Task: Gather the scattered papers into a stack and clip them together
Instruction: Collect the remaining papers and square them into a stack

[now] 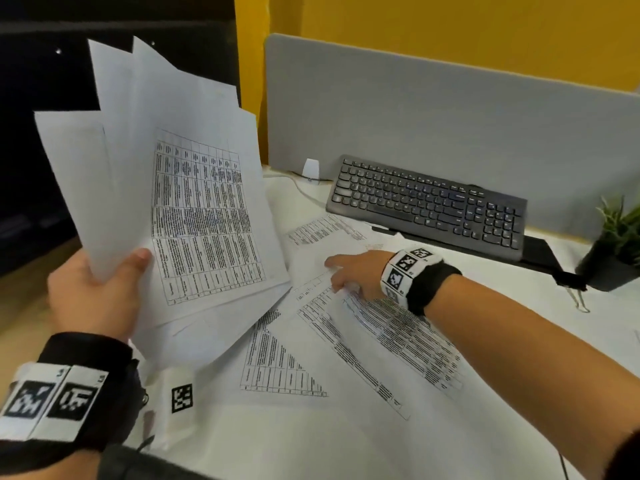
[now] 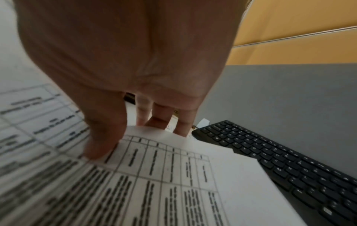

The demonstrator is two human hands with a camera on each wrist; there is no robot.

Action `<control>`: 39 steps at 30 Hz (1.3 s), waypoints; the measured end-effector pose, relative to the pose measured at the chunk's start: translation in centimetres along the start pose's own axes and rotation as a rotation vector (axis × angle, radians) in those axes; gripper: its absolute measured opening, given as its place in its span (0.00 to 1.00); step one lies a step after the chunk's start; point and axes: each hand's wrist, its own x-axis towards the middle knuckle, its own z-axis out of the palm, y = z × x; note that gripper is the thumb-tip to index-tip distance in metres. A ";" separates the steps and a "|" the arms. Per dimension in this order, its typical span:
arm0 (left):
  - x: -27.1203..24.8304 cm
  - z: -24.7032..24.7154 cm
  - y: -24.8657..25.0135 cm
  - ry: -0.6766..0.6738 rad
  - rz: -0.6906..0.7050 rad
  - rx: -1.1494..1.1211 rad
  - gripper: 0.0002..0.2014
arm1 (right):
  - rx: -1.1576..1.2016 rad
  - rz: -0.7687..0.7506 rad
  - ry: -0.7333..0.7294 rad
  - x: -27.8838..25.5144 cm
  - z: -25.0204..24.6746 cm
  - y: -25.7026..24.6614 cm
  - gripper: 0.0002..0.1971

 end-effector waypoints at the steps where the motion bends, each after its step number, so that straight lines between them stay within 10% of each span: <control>1: 0.0 -0.1 0.0 0.006 -0.007 -0.006 0.15 | 0.029 -0.014 0.012 0.2 0.0 0.1 0.25; 10: -0.4 0.1 0.5 0.000 -0.003 -0.026 0.16 | 0.168 0.069 0.013 1.7 -0.3 1.5 0.38; 25: -1.9 0.6 0.9 -0.079 -0.127 -0.117 0.12 | -0.055 0.332 0.218 -7.9 -3.4 7.1 0.04; 29: -2.2 3.0 2.6 -0.204 -0.112 -0.157 0.08 | 0.040 0.440 0.453 -15.1 -8.8 9.6 0.09; 39: -7.2 10.2 5.0 -0.663 -0.007 -0.173 0.11 | 0.203 0.178 0.690 -17.7 -11.7 6.0 0.14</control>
